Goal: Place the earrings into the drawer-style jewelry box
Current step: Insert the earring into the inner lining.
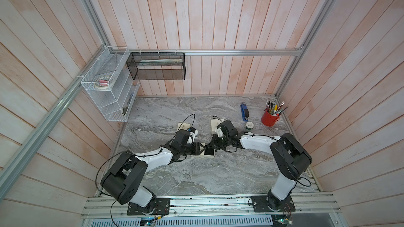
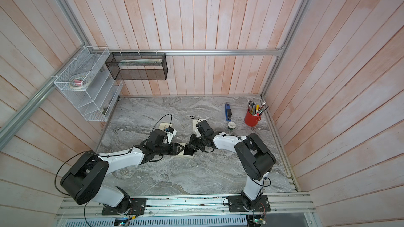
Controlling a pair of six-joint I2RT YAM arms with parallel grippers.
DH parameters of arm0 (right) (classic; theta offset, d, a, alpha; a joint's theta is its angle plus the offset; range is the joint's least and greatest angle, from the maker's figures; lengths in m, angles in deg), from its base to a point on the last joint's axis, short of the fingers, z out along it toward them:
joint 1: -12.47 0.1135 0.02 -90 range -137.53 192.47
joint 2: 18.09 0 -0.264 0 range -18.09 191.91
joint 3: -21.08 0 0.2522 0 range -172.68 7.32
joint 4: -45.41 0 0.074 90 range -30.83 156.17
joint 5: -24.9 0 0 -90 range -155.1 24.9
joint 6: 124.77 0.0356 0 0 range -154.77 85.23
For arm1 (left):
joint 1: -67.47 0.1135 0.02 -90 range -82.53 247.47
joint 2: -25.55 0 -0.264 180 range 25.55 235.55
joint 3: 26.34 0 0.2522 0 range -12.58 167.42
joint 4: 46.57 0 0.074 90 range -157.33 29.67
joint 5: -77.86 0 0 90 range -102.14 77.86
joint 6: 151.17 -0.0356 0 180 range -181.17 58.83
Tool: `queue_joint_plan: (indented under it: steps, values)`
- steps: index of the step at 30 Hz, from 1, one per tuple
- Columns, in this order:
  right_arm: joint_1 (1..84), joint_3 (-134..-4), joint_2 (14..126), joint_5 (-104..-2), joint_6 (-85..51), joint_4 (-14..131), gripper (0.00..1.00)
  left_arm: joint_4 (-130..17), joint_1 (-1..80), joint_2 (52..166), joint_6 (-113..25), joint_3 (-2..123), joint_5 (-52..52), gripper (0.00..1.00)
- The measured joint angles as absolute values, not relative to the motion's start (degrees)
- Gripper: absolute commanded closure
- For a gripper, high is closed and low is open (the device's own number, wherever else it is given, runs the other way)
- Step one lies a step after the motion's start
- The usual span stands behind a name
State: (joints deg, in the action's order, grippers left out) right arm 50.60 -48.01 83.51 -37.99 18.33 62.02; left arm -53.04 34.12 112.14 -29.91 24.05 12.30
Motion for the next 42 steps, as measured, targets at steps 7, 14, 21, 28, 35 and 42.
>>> queue_joint_plan:
  steps: [7, 14, 21, 28, 35, 42]
  values:
    - [50.6, -48.2, 84.3, -38.1, 17.8, 63.0, 1.0, -53.0, 34.1, 112.2, -29.9, 24.0, 12.3, 0.56]
    - [50.6, -48.3, 84.3, -38.8, 17.4, 64.3, 1.0, -53.0, 34.1, 112.2, -29.9, 24.0, 12.3, 0.56]
    - [50.7, -48.4, 84.3, -39.6, 17.2, 65.4, 1.0, -53.0, 34.1, 112.2, -29.9, 24.0, 12.3, 0.56]
    - [50.7, -48.6, 83.8, -39.9, 15.3, 65.0, 0.96, -54.3, 34.1, 112.2, -30.1, 25.0, 11.3, 0.56]
    - [50.9, -46.4, 74.2, -45.7, 8.4, 64.7, 0.88, -55.7, 34.1, 110.8, -30.7, 27.4, 8.9, 0.47]
    - [50.1, -42.9, 65.5, -53.3, -7.6, 68.5, 0.77, -56.1, 33.3, 109.5, -31.0, 28.0, 8.1, 0.47]
